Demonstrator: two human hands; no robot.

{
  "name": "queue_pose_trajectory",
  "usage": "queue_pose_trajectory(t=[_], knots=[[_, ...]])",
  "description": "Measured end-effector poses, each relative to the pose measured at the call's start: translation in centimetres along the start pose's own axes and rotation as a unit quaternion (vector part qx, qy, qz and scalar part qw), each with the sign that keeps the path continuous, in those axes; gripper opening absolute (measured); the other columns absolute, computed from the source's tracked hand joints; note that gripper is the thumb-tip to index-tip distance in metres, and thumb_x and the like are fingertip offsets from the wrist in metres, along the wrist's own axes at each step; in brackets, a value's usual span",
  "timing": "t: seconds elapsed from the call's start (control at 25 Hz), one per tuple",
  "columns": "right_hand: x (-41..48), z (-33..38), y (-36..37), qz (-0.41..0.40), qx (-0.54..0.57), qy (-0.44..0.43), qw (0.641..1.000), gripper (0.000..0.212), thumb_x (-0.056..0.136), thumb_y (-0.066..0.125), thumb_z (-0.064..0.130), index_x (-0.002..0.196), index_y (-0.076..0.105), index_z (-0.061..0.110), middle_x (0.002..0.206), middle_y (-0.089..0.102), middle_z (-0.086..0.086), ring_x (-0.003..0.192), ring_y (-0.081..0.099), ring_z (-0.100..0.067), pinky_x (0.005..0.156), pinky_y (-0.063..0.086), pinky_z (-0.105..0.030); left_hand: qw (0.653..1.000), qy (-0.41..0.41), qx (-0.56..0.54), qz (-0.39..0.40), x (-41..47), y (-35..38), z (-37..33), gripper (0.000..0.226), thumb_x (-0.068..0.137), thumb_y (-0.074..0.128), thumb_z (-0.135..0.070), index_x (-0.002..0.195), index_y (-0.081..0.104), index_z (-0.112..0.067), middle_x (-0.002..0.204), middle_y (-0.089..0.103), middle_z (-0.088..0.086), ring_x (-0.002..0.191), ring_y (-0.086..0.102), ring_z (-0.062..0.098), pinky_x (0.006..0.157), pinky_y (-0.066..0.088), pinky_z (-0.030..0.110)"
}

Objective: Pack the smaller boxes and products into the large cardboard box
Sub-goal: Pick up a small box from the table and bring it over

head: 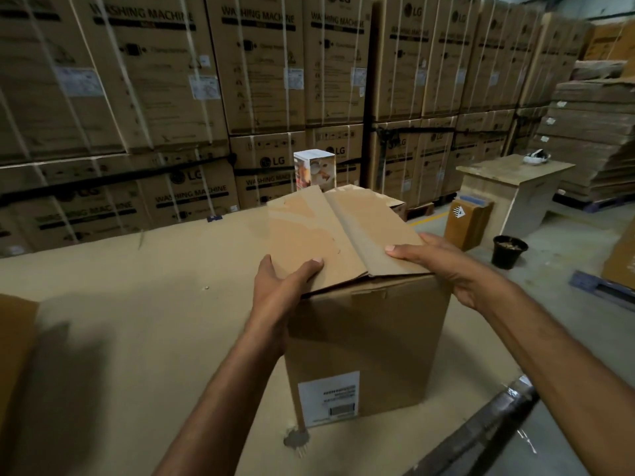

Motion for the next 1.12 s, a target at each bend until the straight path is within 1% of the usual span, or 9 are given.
queue_pose_trajectory(t=[0.12, 0.2, 0.28, 0.44, 0.6, 0.68, 0.8, 0.88, 1.12], knots=[[-1.5, 0.4, 3.3, 0.03, 0.031, -0.032, 0.999, 0.028, 0.082, 0.083, 0.035, 0.104, 0.066, 0.033, 0.092, 0.077, 0.006, 0.081, 0.074, -0.011, 0.058, 0.056, -0.024, 0.999, 0.016, 0.012, -0.029, -2.0, -3.6, -0.7, 0.074, 0.077, 0.085, -0.044, 0.138, 0.049, -0.025, 0.123, 0.063, -0.003, 0.108, 0.061, 0.018, 0.084, 0.055, 0.035], [-2.7, 0.8, 5.0, 0.053, 0.047, -0.059, 0.996, 0.032, 0.081, 0.084, 0.033, 0.107, 0.066, 0.033, 0.091, 0.077, 0.008, 0.082, 0.074, -0.009, 0.06, 0.055, -0.024, 0.997, 0.04, 0.024, -0.054, -4.0, -6.1, -1.7, 0.069, 0.077, 0.086, -0.041, 0.134, 0.051, -0.025, 0.116, 0.063, -0.007, 0.102, 0.061, 0.013, 0.072, 0.053, 0.027], [-4.2, 2.0, 6.4, 0.068, 0.058, -0.098, 0.991, 0.037, 0.082, 0.083, 0.033, 0.113, 0.063, 0.037, 0.094, 0.074, 0.012, 0.084, 0.071, -0.006, 0.064, 0.052, -0.023, 0.994, 0.07, 0.035, -0.071, -6.4, -8.2, -3.1, 0.06, 0.079, 0.085, -0.038, 0.128, 0.052, -0.028, 0.11, 0.063, -0.011, 0.097, 0.061, 0.007, 0.064, 0.049, 0.02], [-7.3, 5.3, 9.2, 0.083, 0.066, -0.196, 0.975, 0.059, 0.084, 0.082, 0.036, 0.135, 0.053, 0.04, 0.107, 0.063, 0.018, 0.096, 0.06, -0.002, 0.071, 0.046, -0.024, 0.981, 0.138, 0.056, -0.125, -11.2, -12.2, -5.6, 0.059, 0.08, 0.084, -0.037, 0.127, 0.048, -0.032, 0.109, 0.06, -0.018, 0.096, 0.061, 0.003, 0.056, 0.051, 0.008], [-11.3, 9.5, 12.8, 0.106, 0.087, -0.278, 0.951, 0.064, 0.084, 0.081, 0.04, 0.14, 0.05, 0.036, 0.115, 0.063, 0.015, 0.104, 0.06, -0.005, 0.076, 0.049, -0.025, 0.962, 0.213, 0.084, -0.152, -15.1, -17.2, -9.3, 0.07, 0.078, 0.086, -0.038, 0.137, 0.049, -0.029, 0.117, 0.063, -0.015, 0.098, 0.066, -0.003, 0.066, 0.052, 0.006], [-13.3, 11.7, 14.7, 0.108, 0.096, -0.315, 0.938, 0.063, 0.084, 0.081, 0.04, 0.139, 0.052, 0.033, 0.116, 0.064, 0.013, 0.107, 0.062, -0.008, 0.078, 0.051, -0.025, 0.951, 0.249, 0.098, -0.153, -16.4, -20.0, -11.4, 0.074, 0.077, 0.087, -0.038, 0.14, 0.048, -0.029, 0.119, 0.063, -0.015, 0.094, 0.064, -0.012, 0.067, 0.051, 0.006], [-16.2, 14.7, 17.9, 0.098, 0.108, -0.36, 0.921, 0.074, 0.08, 0.083, 0.049, 0.143, 0.049, 0.033, 0.122, 0.063, 0.011, 0.114, 0.061, -0.011, 0.088, 0.055, -0.03, 0.935, 0.294, 0.118, -0.158, -18.4, -24.4, -14.7, 0.077, 0.075, 0.088, -0.04, 0.14, 0.047, -0.031, 0.121, 0.061, -0.015, 0.093, 0.061, -0.017, 0.069, 0.052, 0.006], [-18.5, 16.8, 20.2, 0.098, 0.121, -0.39, 0.908, 0.076, 0.081, 0.083, 0.047, 0.146, 0.046, 0.031, 0.123, 0.063, 0.011, 0.115, 0.061, -0.01, 0.091, 0.056, -0.03, 0.923, 0.327, 0.121, -0.163, -19.9, -27.6, -16.5, 0.078, 0.075, 0.088, -0.04, 0.14, 0.046, -0.032, 0.118, 0.059, -0.019, 0.093, 0.06, -0.018, 0.073, 0.054, 0.009], [-24.5, 22.1, 28.4, 0.084, 0.155, -0.441, 0.88, 0.096, 0.075, 0.084, 0.056, 0.155, 0.037, 0.031, 0.136, 0.058, 0.005, 0.123, 0.059, -0.014, 0.101, 0.056, -0.041, 0.894, 0.399, 0.129, -0.154, -23.3, -38.6, -20.4, 0.083, 0.075, 0.088, -0.04, 0.144, 0.042, -0.031, 0.125, 0.056, -0.013, 0.11, 0.062, 0.005, 0.083, 0.059, 0.022]])
Point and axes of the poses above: each hand's wrist, its own x-axis towards the middle knuckle, its own y-axis out of the palm, z = x × y, the point moved 3 cm from there along x, towards the middle knuckle
